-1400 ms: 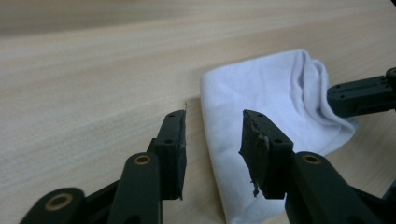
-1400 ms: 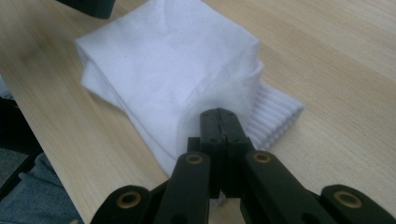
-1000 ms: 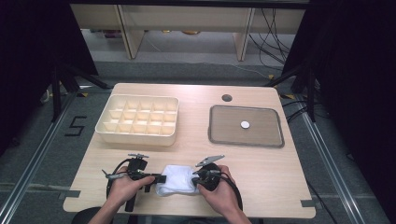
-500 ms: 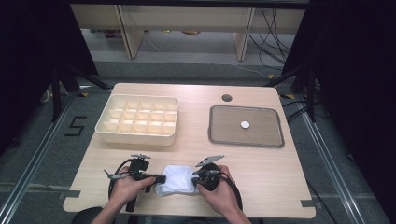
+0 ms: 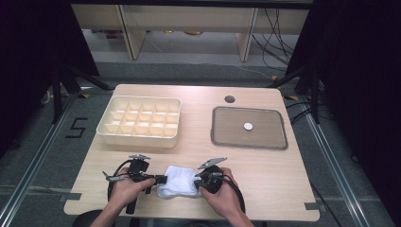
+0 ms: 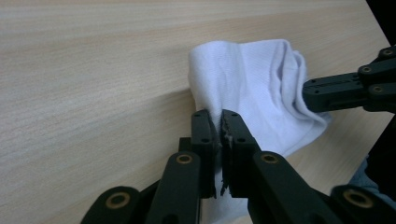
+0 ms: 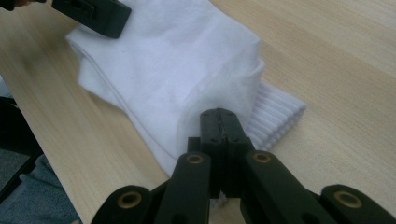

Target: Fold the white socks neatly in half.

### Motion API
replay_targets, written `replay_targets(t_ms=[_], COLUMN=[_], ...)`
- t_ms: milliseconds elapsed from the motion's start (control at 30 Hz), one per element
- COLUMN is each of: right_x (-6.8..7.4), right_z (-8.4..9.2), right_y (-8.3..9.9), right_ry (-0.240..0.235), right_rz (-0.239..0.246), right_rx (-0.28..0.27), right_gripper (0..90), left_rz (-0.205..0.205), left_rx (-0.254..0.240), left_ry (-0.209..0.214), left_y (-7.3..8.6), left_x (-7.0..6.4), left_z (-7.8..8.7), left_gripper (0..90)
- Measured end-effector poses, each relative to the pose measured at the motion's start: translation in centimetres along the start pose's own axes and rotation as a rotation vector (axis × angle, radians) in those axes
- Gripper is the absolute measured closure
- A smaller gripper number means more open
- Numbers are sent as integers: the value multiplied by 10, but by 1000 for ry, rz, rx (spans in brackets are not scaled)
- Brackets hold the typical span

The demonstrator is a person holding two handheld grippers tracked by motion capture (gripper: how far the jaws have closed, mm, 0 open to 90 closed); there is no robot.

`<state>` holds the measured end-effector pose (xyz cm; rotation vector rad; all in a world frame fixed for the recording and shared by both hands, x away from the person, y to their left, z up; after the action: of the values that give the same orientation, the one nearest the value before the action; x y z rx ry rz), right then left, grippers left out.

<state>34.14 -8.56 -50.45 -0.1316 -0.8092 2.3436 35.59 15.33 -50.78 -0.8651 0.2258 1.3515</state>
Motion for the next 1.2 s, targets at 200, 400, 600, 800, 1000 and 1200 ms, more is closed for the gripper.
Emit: replay_targets(t_ms=[200,400,600,800,1000,1200], right_x=[-2,-3,1,10,14,14], right_z=[-1,6,25,9,-11,-21], right_y=[0,-4,-19,-26,-24,-21], right_ry=[0,3,21,-41,-67,-77], right_rz=[15,7,-20,6,-8,9], right_rx=[-11,-31,-117,-70,-19,-1], right_gripper=[900,886,899,900,900,900], left_rz=[-8,-22,-27,-27,-30,-36], left_rx=[-3,-6,-5,-8,-7,-6], left_ry=[49,53,54,58,60,77], left_y=[-4,-5,-5,-5,-6,-6], left_x=[-7,-12,-14,-15,-16,-21], left_z=[7,9,10,10,12,12], left_gripper=[844,843,843,842,842,842])
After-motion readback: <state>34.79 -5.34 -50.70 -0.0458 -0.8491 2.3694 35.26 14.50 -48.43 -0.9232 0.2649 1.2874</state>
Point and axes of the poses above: each handheld gripper's, and its own axes: z roughly backward along the jaws, y roughly out of its underside, x roughly to its left, the point moved 2 cm from there along -z, roughly forward along the jaws, and after that the axes turned 13 degrees about z, right-handed, at the moved point
